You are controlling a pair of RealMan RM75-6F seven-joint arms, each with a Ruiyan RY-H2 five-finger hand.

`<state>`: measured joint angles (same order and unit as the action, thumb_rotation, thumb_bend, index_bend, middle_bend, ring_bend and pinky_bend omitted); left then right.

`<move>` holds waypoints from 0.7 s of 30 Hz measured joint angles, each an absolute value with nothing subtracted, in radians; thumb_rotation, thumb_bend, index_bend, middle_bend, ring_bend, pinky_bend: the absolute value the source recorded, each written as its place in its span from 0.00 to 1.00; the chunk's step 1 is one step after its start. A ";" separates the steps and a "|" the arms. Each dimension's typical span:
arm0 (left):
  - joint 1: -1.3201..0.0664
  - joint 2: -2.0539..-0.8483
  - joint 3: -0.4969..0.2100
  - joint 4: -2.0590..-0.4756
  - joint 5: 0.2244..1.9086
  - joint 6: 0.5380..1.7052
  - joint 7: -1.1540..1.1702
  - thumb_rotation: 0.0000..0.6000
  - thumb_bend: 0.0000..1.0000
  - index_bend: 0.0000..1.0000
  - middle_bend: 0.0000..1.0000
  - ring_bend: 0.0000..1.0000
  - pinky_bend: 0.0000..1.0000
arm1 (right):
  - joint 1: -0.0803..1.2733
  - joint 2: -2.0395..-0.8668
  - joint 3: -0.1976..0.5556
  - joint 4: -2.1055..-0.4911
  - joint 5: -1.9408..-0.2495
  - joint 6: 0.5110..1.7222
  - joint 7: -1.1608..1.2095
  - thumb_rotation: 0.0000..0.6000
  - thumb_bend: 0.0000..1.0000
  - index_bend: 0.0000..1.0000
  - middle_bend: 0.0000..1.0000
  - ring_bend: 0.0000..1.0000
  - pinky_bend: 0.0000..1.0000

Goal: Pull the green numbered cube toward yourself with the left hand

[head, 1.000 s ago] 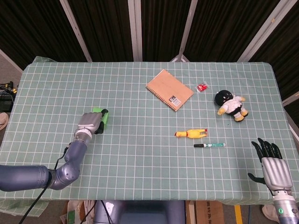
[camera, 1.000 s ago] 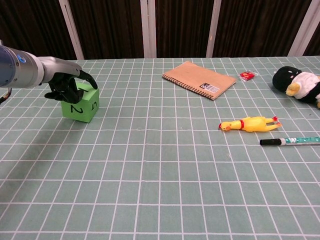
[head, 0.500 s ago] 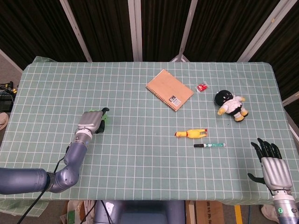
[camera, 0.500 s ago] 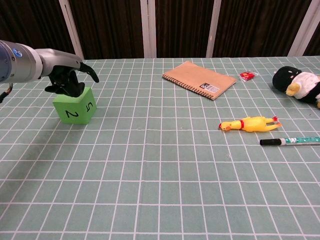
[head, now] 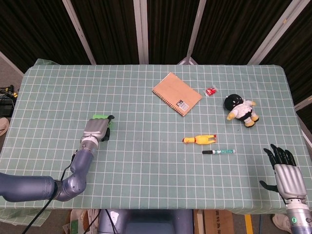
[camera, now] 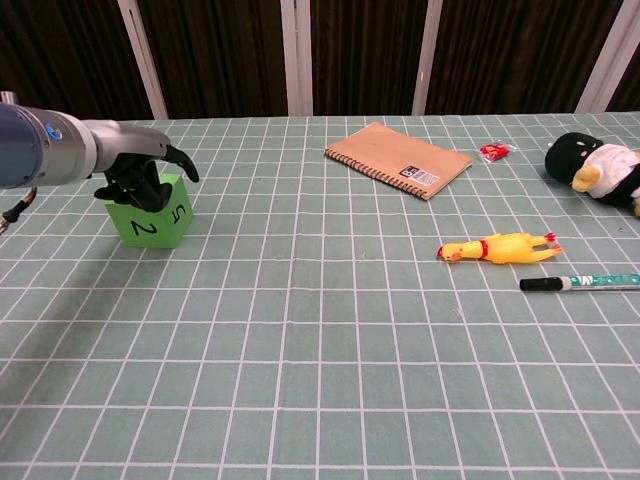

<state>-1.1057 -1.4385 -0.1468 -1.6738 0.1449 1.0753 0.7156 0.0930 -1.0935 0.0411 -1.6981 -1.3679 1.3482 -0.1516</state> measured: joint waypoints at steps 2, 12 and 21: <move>-1.108 -1.442 -0.143 -1.669 0.135 1.086 0.735 1.00 0.92 0.16 0.85 0.80 0.84 | 0.093 -1.093 0.042 -1.698 -1.367 1.348 -0.150 1.00 0.15 0.14 0.01 0.02 0.05; -1.116 -1.447 -0.143 -1.658 0.053 1.110 0.817 1.00 0.92 0.16 0.85 0.80 0.84 | 0.093 -1.091 0.041 -1.698 -1.365 1.346 -0.148 1.00 0.15 0.14 0.01 0.02 0.05; -1.112 -1.410 -0.148 -1.677 0.006 1.110 0.864 1.00 0.92 0.16 0.85 0.80 0.84 | 0.092 -1.092 0.043 -1.697 -1.365 1.350 -0.146 1.00 0.15 0.14 0.01 0.02 0.05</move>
<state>-1.1124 -1.4102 -0.1477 -1.6772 0.0056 1.1102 0.8640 0.0922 -1.0917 0.0430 -1.6966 -1.3649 1.3505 -0.1461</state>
